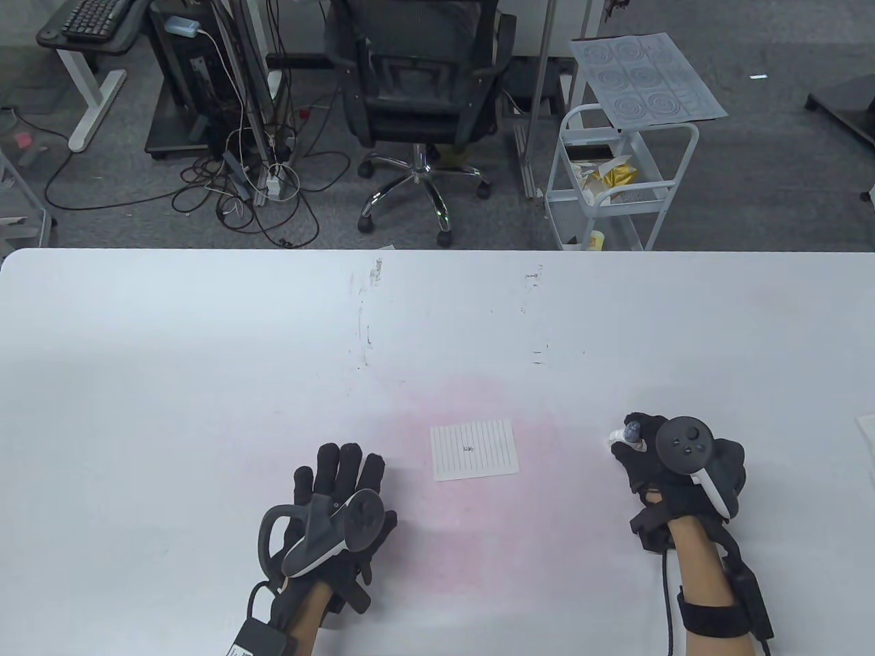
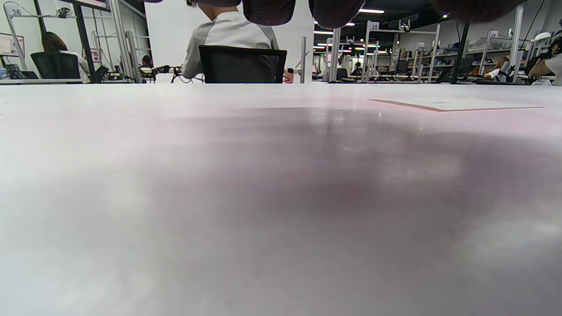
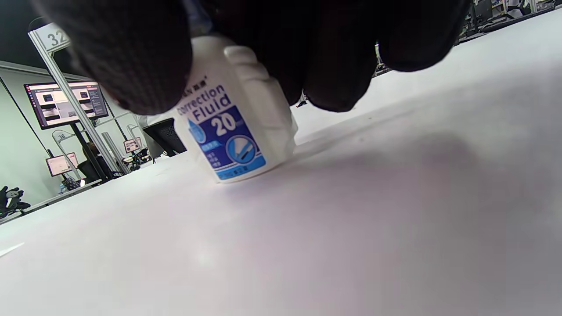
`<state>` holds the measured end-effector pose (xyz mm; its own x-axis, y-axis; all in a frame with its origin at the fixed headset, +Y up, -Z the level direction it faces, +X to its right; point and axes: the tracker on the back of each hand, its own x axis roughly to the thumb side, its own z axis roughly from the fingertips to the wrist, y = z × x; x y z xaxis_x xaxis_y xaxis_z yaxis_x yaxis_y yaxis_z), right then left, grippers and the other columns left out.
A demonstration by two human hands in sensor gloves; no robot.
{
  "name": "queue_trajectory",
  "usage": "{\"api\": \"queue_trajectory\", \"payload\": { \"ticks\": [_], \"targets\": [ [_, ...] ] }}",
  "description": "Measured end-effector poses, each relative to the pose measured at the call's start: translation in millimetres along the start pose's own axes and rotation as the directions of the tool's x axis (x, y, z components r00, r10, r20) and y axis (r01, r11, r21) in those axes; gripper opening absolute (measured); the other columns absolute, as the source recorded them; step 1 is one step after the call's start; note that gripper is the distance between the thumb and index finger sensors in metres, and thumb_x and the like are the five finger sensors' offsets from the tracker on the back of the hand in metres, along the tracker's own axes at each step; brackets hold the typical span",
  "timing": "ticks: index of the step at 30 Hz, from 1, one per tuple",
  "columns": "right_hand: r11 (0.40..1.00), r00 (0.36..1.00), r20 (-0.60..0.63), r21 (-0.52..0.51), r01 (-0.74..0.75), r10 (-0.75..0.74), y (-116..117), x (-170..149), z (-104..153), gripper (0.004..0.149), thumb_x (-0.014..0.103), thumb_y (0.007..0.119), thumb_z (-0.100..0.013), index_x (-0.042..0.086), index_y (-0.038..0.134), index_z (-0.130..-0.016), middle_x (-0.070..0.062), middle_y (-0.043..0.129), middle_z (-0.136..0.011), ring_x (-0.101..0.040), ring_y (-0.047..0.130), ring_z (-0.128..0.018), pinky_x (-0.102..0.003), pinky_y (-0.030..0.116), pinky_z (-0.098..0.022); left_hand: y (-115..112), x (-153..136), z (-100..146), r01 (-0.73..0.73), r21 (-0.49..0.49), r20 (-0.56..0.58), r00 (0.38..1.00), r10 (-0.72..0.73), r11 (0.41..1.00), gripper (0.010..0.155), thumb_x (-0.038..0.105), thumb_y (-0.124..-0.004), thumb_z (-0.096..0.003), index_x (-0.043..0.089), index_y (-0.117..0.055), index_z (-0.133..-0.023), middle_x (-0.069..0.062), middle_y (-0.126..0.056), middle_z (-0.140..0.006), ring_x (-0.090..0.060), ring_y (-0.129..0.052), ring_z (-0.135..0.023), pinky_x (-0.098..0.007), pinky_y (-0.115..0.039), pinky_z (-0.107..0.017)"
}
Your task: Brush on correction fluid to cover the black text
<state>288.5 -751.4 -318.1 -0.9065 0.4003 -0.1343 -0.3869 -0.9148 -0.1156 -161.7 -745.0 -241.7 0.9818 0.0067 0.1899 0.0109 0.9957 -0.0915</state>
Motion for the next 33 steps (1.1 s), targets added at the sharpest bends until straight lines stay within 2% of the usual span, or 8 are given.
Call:
{"api": "queue_trajectory", "payload": {
  "ticks": [11, 20, 28, 33],
  "targets": [
    [0.993, 0.999, 0.023, -0.113, 0.035, -0.033, -8.3, 13.6, 6.9, 0.057, 0.051, 0.087, -0.033, 0.019, 0.078, -0.081, -0.007, 0.085, -0.075, -0.033, 0.098, -0.058, -0.056, 0.074, -0.052, 0.4, -0.3, 0.0, -0.007, 0.012, 0.001, 1.0, 0.007, 1.0, 0.079, 0.067, -0.059, -0.0394, 0.035, -0.039, -0.108, -0.005, -0.034, -0.119, -0.038, -0.035, -0.112, -0.062, -0.041, -0.078],
    [0.987, 0.982, 0.185, -0.15, 0.057, -0.029, -24.0, 63.8, 25.0, 0.057, 0.051, 0.087, -0.033, 0.019, 0.079, -0.08, -0.007, 0.086, -0.074, -0.032, 0.098, -0.056, -0.056, 0.075, -0.051, -0.1, -0.6, -0.2, -0.007, 0.011, 0.001, 1.0, 0.007, 1.0, 0.078, 0.067, -0.059, -0.0394, 0.035, -0.039, -0.108, -0.005, -0.034, -0.119, -0.038, -0.035, -0.112, -0.062, -0.041, -0.078],
    [0.989, 0.941, 0.339, -0.134, 0.057, -0.008, -26.8, 111.3, 48.4, 0.057, 0.051, 0.087, -0.033, 0.018, 0.08, -0.08, -0.007, 0.086, -0.074, -0.032, 0.098, -0.057, -0.056, 0.075, -0.052, -0.4, 0.4, -0.4, -0.008, 0.021, 0.011, 1.0, 0.008, 1.0, 0.079, 0.067, -0.059, -0.0394, 0.035, -0.039, -0.108, -0.005, -0.034, -0.119, -0.038, -0.035, -0.112, -0.062, -0.041, -0.078],
    [0.997, 0.902, 0.43, -0.048, 0.067, -0.04, -16.0, 141.0, 62.9, 0.057, 0.051, 0.088, -0.034, 0.019, 0.08, -0.08, -0.007, 0.086, -0.074, -0.033, 0.098, -0.057, -0.056, 0.074, -0.052, -0.6, 5.1, -0.1, -0.008, 0.024, 0.028, 1.0, 0.007, 1.0, 0.079, 0.067, -0.059, -0.0395, 0.035, -0.039, -0.108, -0.005, -0.034, -0.119, -0.038, -0.035, -0.112, -0.062, -0.041, -0.078]
  ]
}}
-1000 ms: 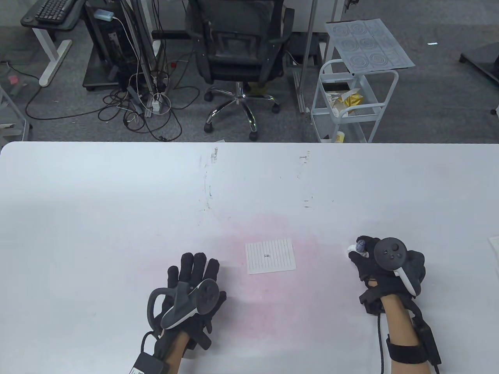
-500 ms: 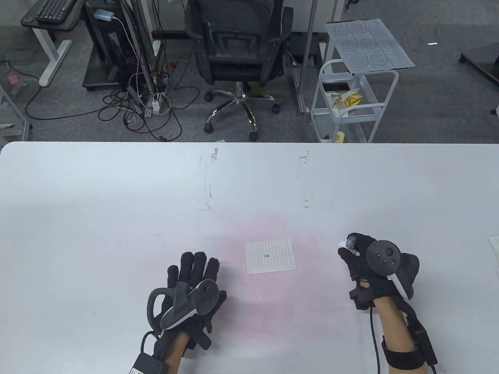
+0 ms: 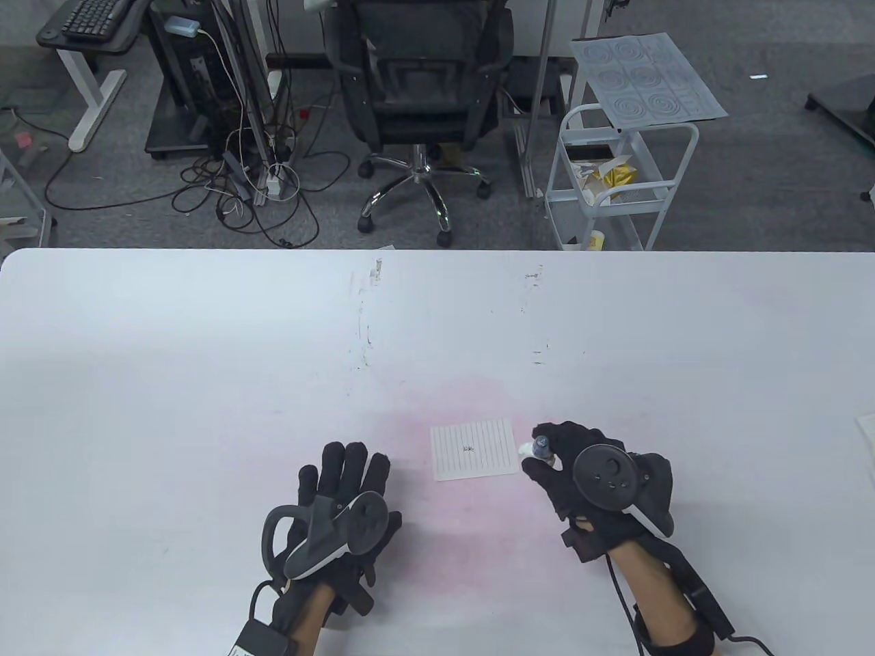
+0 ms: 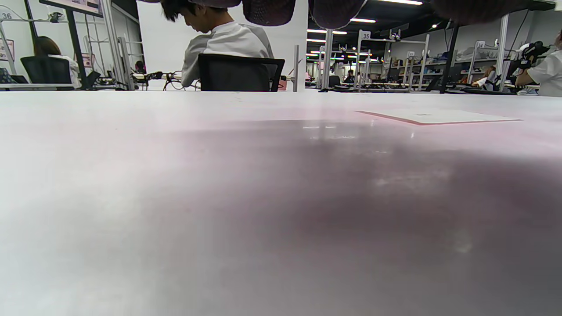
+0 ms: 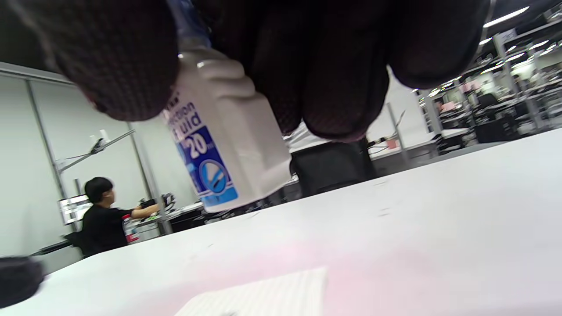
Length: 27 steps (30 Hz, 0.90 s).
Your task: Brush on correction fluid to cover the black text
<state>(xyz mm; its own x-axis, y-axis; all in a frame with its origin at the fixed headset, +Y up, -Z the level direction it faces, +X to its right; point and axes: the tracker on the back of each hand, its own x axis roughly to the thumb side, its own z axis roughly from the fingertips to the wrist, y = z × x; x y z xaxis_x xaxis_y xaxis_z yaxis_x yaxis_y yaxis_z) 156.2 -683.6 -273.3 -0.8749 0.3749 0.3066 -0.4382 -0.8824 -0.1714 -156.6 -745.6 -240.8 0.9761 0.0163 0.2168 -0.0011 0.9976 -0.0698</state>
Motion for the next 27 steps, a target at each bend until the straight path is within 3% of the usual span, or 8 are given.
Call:
{"api": "queue_trajectory", "payload": {
  "ticks": [7, 13, 18, 23, 27],
  "targets": [
    [0.995, 0.994, 0.11, 0.104, -0.002, -0.01, 21.2, 34.9, 5.8, 0.057, 0.051, 0.088, -0.034, 0.019, 0.08, -0.08, -0.007, 0.086, -0.074, -0.032, 0.098, -0.058, -0.056, 0.074, -0.052, 0.1, 7.5, 0.5, 0.006, 0.005, 0.022, 1.0, -0.006, 1.0, 0.079, 0.067, -0.059, -0.0394, 0.035, -0.039, -0.108, -0.005, -0.034, -0.119, -0.038, -0.035, -0.112, -0.062, -0.041, -0.078],
    [0.991, 0.989, 0.148, 0.134, -0.007, -0.012, 29.7, 45.9, 9.0, 0.057, 0.051, 0.088, -0.034, 0.019, 0.08, -0.081, -0.006, 0.086, -0.075, -0.033, 0.098, -0.058, -0.056, 0.074, -0.052, 1.7, 12.1, 1.4, -0.026, 0.023, 0.057, 0.998, 0.024, 0.999, 0.078, 0.067, -0.059, -0.0395, 0.035, -0.04, -0.108, -0.005, -0.036, -0.119, -0.038, -0.036, -0.112, -0.062, -0.043, -0.078],
    [0.988, 0.987, 0.157, 0.155, 0.012, -0.036, 33.7, 50.6, 10.2, 0.057, 0.051, 0.087, -0.034, 0.019, 0.08, -0.08, -0.007, 0.086, -0.075, -0.033, 0.098, -0.058, -0.056, 0.074, -0.052, 10.0, 24.2, 5.0, -0.275, 0.137, 0.223, 0.945, 0.241, 0.952, 0.078, 0.067, -0.066, -0.0392, 0.031, -0.049, -0.107, -0.008, -0.056, -0.114, -0.036, -0.069, -0.103, -0.055, -0.064, -0.072],
    [0.983, 0.984, 0.167, 0.177, 0.036, -0.067, 36.5, 57.0, 12.1, 0.057, 0.051, 0.087, -0.034, 0.019, 0.08, -0.08, -0.006, 0.087, -0.074, -0.032, 0.098, -0.058, -0.055, 0.075, -0.052, 10.3, 38.2, 4.7, -0.508, 0.095, 0.323, 0.829, 0.456, 0.856, 0.079, 0.061, -0.078, -0.0385, 0.025, -0.054, -0.105, -0.009, -0.066, -0.109, -0.033, -0.081, -0.095, -0.051, -0.07, -0.069],
    [0.974, 0.978, 0.166, 0.208, 0.092, -0.127, 37.6, 62.1, 13.7, 0.057, 0.051, 0.087, -0.034, 0.019, 0.08, -0.08, -0.007, 0.086, -0.074, -0.033, 0.098, -0.058, -0.056, 0.075, -0.052, 8.1, 46.0, 3.2, -0.542, 0.068, 0.342, 0.801, 0.491, 0.837, 0.082, 0.056, -0.086, -0.036, 0.021, -0.056, -0.104, -0.01, -0.072, -0.105, -0.031, -0.087, -0.09, -0.049, -0.074, -0.066]
  ]
}}
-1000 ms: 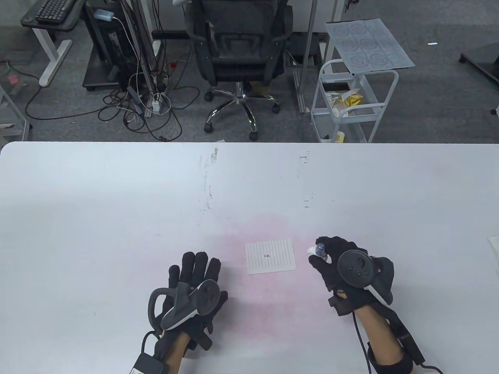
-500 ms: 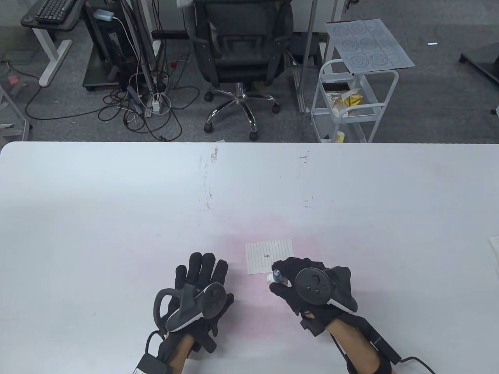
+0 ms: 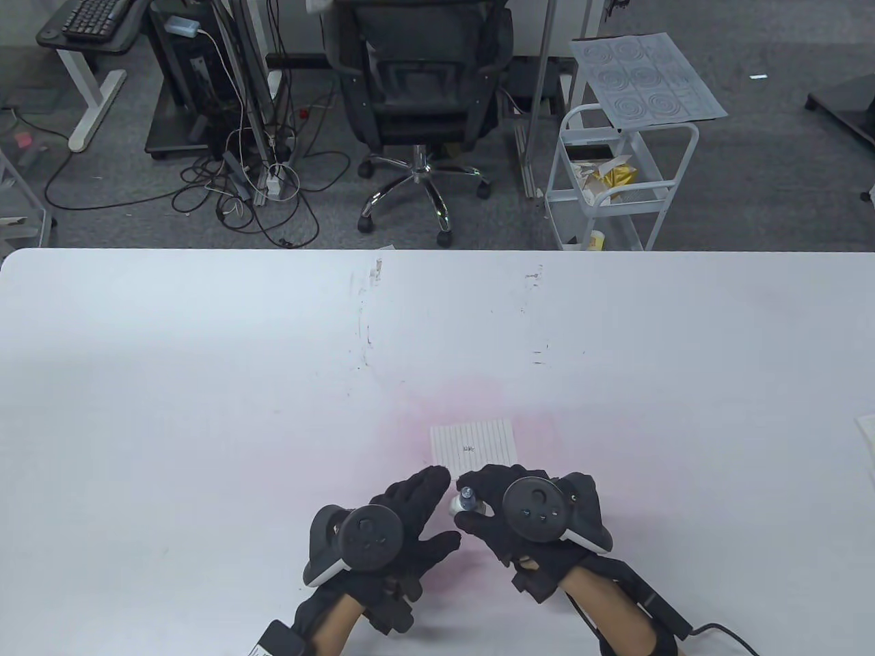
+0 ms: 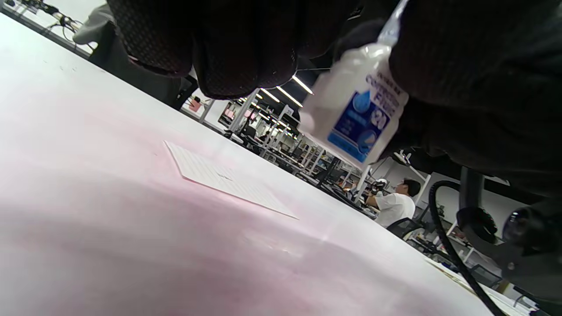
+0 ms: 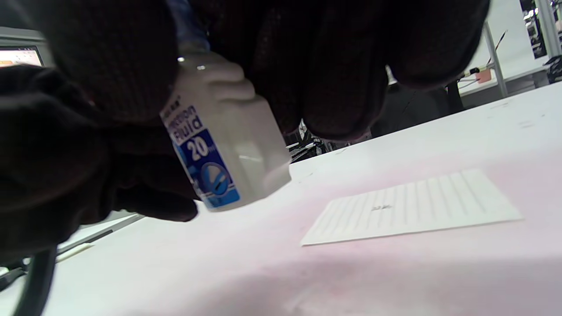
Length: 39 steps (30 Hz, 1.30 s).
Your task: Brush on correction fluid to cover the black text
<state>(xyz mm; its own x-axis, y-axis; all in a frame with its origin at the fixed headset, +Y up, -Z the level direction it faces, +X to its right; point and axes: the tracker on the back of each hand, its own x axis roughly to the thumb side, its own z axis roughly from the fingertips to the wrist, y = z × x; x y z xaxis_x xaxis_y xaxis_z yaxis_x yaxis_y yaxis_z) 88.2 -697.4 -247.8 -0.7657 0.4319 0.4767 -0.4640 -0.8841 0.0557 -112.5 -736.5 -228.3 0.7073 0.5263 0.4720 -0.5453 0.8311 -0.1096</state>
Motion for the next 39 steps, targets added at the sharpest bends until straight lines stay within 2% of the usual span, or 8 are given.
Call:
{"api": "queue_trajectory", "payload": {
  "ticks": [7, 13, 20, 27, 39],
  "targets": [
    [0.997, 0.997, -0.02, 0.023, 0.072, -0.072, 3.6, 2.4, 1.6, 0.057, 0.051, 0.088, -0.034, 0.018, 0.081, -0.08, -0.007, 0.087, -0.074, -0.033, 0.099, -0.057, -0.056, 0.075, -0.051, -2.3, -0.4, -0.9, -0.064, 0.026, -0.014, 0.998, 0.064, 0.998, 0.077, 0.05, -0.093, -0.0332, 0.015, -0.068, -0.097, -0.01, -0.089, -0.089, -0.025, -0.102, -0.07, -0.043, -0.085, -0.055],
    [0.992, 0.991, -0.042, 0.028, 0.125, -0.124, 6.8, 5.6, 3.4, 0.057, 0.051, 0.088, -0.033, 0.018, 0.081, -0.079, -0.008, 0.087, -0.073, -0.033, 0.099, -0.055, -0.056, 0.076, -0.05, -3.8, -3.6, -1.4, -0.072, 0.025, -0.028, 0.997, 0.073, 0.997, 0.067, 0.049, -0.094, -0.0329, 0.015, -0.078, -0.088, -0.007, -0.099, -0.077, -0.022, -0.109, -0.056, -0.04, -0.089, -0.047],
    [0.993, 0.993, -0.026, 0.01, 0.119, -0.119, 3.2, 6.4, 4.9, 0.061, 0.056, 0.087, -0.033, 0.019, 0.08, -0.081, -0.007, 0.086, -0.075, -0.034, 0.097, -0.059, -0.056, 0.074, -0.051, -1.4, -3.6, -0.7, -0.063, 0.041, -0.026, 0.998, 0.064, 0.997, 0.064, 0.049, -0.095, -0.0324, 0.018, -0.08, -0.086, -0.006, -0.1, -0.074, -0.021, -0.109, -0.053, -0.039, -0.09, -0.046],
    [0.991, 0.994, -0.003, -0.072, 0.111, -0.111, -9.2, 6.7, 10.2, 0.064, 0.058, 0.087, -0.032, 0.02, 0.078, -0.083, -0.007, 0.084, -0.079, -0.035, 0.096, -0.063, -0.056, 0.073, -0.053, -1.8, -4.2, 0.2, -0.034, 0.031, -0.024, 0.999, 0.035, 0.999, 0.063, 0.05, -0.095, -0.0319, 0.019, -0.081, -0.085, -0.006, -0.1, -0.074, -0.021, -0.109, -0.052, -0.038, -0.09, -0.046],
    [0.983, 0.998, 0.015, -0.172, 0.07, -0.068, -8.1, 14.9, 15.0, 0.053, 0.055, 0.088, -0.032, 0.021, 0.084, -0.073, -0.004, 0.09, -0.066, -0.029, 0.1, -0.049, -0.054, 0.077, -0.048, -3.6, 0.7, -0.6, 0.001, 0.012, -0.008, 1.0, -0.001, 1.0, 0.061, 0.05, -0.096, -0.0314, 0.02, -0.083, -0.083, -0.005, -0.101, -0.073, -0.021, -0.109, -0.052, -0.039, -0.089, -0.045]
  ]
}}
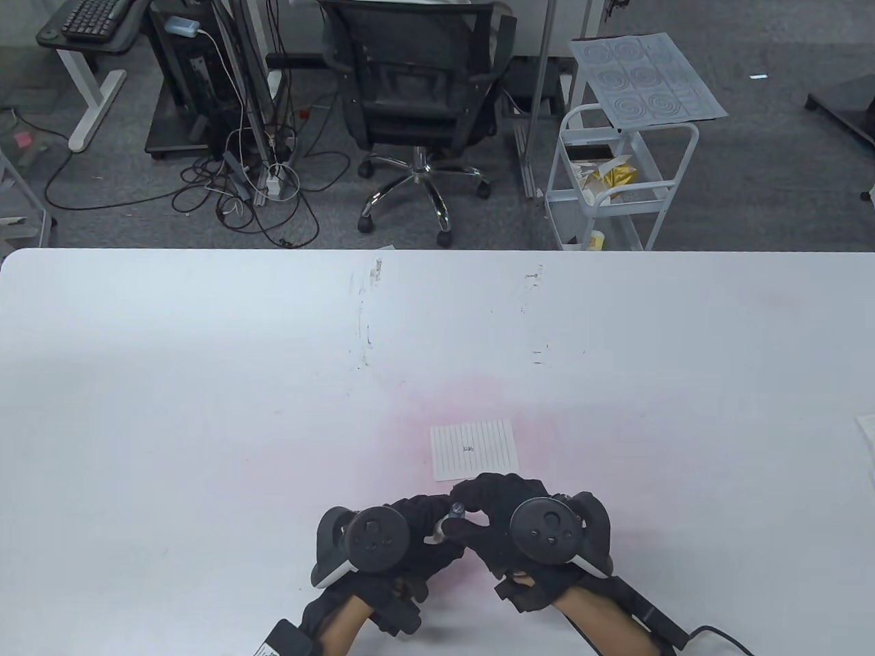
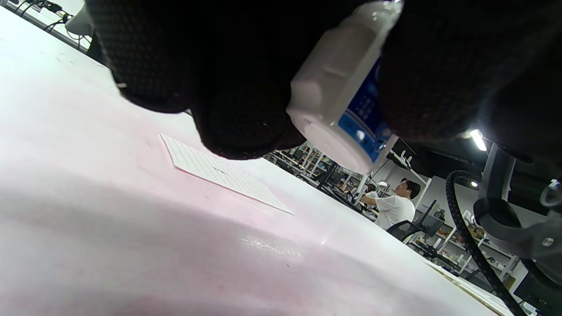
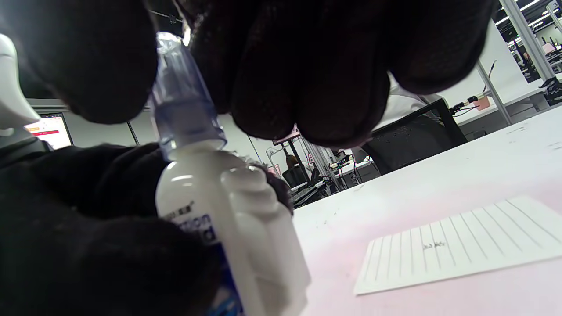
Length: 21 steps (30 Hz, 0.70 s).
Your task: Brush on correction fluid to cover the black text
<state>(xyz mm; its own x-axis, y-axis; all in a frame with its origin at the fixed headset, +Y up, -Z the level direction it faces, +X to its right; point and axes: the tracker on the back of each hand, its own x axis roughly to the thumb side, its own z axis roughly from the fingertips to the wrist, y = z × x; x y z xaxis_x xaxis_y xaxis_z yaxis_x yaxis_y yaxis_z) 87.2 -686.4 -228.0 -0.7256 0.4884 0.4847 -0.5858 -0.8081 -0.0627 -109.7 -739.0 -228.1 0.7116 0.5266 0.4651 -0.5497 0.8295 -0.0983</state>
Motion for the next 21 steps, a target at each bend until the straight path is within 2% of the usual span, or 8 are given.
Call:
{"api": "queue_trajectory", "payload": {
  "ticks": [7, 14, 18, 21],
  "targets": [
    [0.998, 0.999, 0.046, 0.054, 0.014, -0.016, 2.3, 5.5, -0.1, 0.051, 0.05, 0.089, -0.034, 0.018, 0.085, -0.074, -0.007, 0.09, -0.067, -0.031, 0.1, -0.05, -0.055, 0.076, -0.049, 0.2, 4.9, 0.5, 0.048, 0.001, 0.018, 0.999, -0.048, 0.999, 0.059, 0.051, -0.097, -0.0299, 0.022, -0.086, -0.081, -0.005, -0.103, -0.07, -0.021, -0.109, -0.05, -0.04, -0.089, -0.045],
    [0.987, 0.996, 0.041, 0.143, 0.068, -0.075, 4.8, 5.2, -0.6, 0.051, 0.042, 0.084, -0.038, 0.019, 0.079, -0.083, -0.008, 0.083, -0.08, -0.036, 0.094, -0.065, -0.058, 0.07, -0.056, 1.4, 5.0, 0.4, 0.068, -0.003, 0.009, 0.998, -0.068, 0.998, 0.059, 0.051, -0.098, -0.0293, 0.023, -0.087, -0.08, -0.005, -0.103, -0.07, -0.021, -0.109, -0.05, -0.04, -0.089, -0.045],
    [0.997, 1.0, -0.009, 0.066, 0.026, -0.026, 4.0, 2.4, 0.8, 0.065, 0.061, 0.085, -0.033, 0.019, 0.077, -0.083, -0.007, 0.082, -0.079, -0.035, 0.093, -0.063, -0.058, 0.07, -0.055, 2.1, 5.0, 0.6, 0.073, -0.001, 0.006, 0.997, -0.073, 0.997, 0.059, 0.051, -0.098, -0.0295, 0.022, -0.087, -0.08, -0.005, -0.103, -0.07, -0.021, -0.109, -0.05, -0.04, -0.089, -0.045],
    [0.997, 0.996, -0.034, -0.006, -0.077, 0.077, 3.3, 3.4, 2.9, 0.058, 0.065, 0.085, -0.03, 0.023, 0.081, -0.069, -0.002, 0.086, -0.066, -0.03, 0.097, -0.051, -0.056, 0.074, -0.051, 1.1, 6.6, 0.2, 0.089, -0.01, 0.014, 0.996, -0.089, 0.996, 0.06, 0.051, -0.098, -0.0291, 0.023, -0.087, -0.08, -0.005, -0.103, -0.07, -0.021, -0.109, -0.05, -0.04, -0.089, -0.045]
  ]
}}
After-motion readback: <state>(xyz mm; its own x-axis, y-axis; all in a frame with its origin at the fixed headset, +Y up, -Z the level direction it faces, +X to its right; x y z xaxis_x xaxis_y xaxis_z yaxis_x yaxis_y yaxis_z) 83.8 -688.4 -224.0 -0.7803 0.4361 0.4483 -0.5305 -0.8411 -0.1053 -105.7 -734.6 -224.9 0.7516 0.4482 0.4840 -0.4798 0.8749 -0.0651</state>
